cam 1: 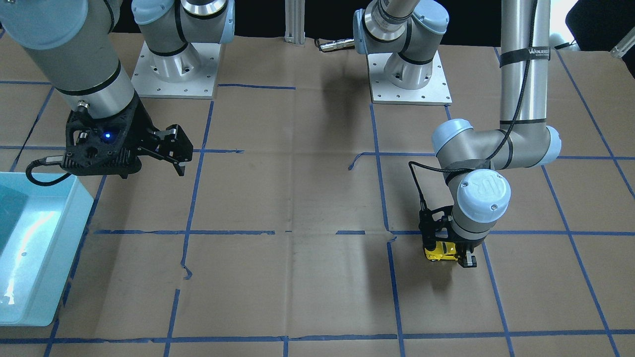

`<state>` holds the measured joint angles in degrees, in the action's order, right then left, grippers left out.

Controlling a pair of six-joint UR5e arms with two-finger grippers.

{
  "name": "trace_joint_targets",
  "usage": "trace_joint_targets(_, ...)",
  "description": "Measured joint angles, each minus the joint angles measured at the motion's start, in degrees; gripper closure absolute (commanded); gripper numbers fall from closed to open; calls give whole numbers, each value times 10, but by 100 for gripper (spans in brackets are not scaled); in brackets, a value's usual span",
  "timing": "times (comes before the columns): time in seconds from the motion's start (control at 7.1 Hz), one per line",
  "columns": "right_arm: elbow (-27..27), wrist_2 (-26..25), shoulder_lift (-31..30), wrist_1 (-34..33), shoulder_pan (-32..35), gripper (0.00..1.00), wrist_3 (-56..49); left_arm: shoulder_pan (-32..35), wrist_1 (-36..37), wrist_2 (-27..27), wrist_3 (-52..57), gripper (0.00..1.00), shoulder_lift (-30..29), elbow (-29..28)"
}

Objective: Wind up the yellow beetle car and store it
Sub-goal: 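Release the car and lift the left gripper away, then raise the left gripper while the car rolls toward the blue bin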

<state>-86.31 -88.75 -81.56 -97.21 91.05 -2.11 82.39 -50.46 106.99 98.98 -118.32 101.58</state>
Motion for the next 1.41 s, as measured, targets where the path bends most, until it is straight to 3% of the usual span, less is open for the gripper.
trace_joint_targets(0.56,0,1,0,0,0,2,1,-15,-4,-17,13,25,15,-19)
trace_joint_targets(1.41,0,0,0,0,0,2,-1,-16,-28,-44,13,23,52,-29)
